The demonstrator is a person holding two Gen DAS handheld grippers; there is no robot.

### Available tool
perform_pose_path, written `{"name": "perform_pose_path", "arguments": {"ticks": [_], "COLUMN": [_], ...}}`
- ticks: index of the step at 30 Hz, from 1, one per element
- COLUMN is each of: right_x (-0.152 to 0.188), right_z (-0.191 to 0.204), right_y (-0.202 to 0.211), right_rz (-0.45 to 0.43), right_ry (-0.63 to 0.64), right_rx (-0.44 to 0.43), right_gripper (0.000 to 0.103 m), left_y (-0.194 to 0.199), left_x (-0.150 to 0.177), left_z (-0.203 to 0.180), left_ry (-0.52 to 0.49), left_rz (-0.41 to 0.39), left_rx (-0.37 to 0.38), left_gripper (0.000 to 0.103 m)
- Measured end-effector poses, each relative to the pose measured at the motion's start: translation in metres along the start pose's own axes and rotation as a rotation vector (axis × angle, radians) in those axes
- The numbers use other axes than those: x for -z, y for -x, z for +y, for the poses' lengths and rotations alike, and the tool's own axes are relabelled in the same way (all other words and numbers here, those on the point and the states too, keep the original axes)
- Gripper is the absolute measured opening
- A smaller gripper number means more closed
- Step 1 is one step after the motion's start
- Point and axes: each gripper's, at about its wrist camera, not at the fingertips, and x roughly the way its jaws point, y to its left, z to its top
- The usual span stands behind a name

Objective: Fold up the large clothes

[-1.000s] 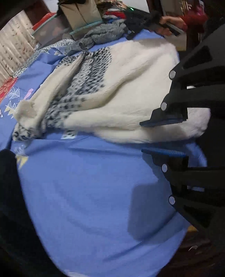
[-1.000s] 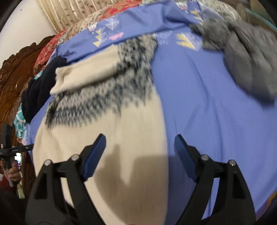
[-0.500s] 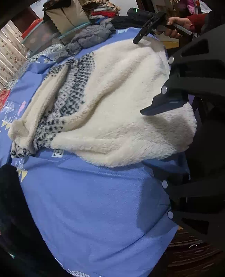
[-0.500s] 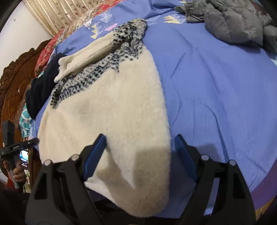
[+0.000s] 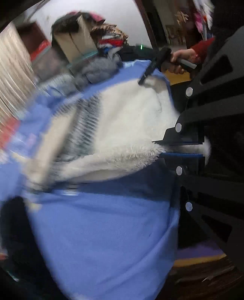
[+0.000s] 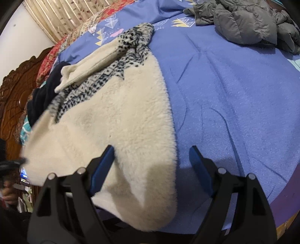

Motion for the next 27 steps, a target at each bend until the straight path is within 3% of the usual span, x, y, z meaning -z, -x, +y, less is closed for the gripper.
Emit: {"name": "perform_pose_path", "arguments": {"ticks": [3,5,7,12,17,19,23,24,25,27], "right_x": [0.001,0.001,0.002,0.006,0.018,0.025,0.037,0.04,0.042,0.039], "right_z": [-0.001,0.0,0.002,-0.001,-0.005,-0.004,0.007,0.011,0.014,0.018], "right_y": [-0.004,-0.005,-0.008,-0.002,0.011,0.013,0.006,0.004,0.005,0.022], "right_rz": [0.007,0.003,0.006,0.02,0.046,0.061,0.113,0.128,0.132,0.113], "right_ry": [0.009,0.016,0.028,0.038,0.044,0.043,0.054,0.068,0.076,0.068], "right_rx": [-0.008,-0.015,-0.011,-0.014,-0.046,-0.057,-0.107,-0.114,-0.113,-0.156], "right_gripper": [0.081,0.084,0.084,0.084,0.084,0.079,0.043,0.025,0.014,0.01], "left_y": [0.018,0.002,-0.024,-0.073,-0.078,-0.079,-0.085,-0.089,-0.093,-0.095], "left_x": [0.006,0.013,0.019,0.028,0.025,0.019,0.015,0.014,0.015,0.014], "left_z": [0.01,0.028,0.041,0.048,0.042,0.04,0.045,0.044,0.044,0.04], "left_ry": [0.001,0.025,0.051,0.059,0.029,0.037,0.038,0.033,0.028,0.016], "left_rz": [-0.009,0.042,0.105,0.22,0.221,0.218,0.233,0.24,0.242,0.247], "left_rx": [-0.108,-0.237,-0.29,-0.34,-0.335,-0.337,-0.336,-0.336,-0.336,-0.333], "left_gripper": [0.028,0.029,0.029,0.035,0.042,0.043,0.045,0.045,0.045,0.045]}}
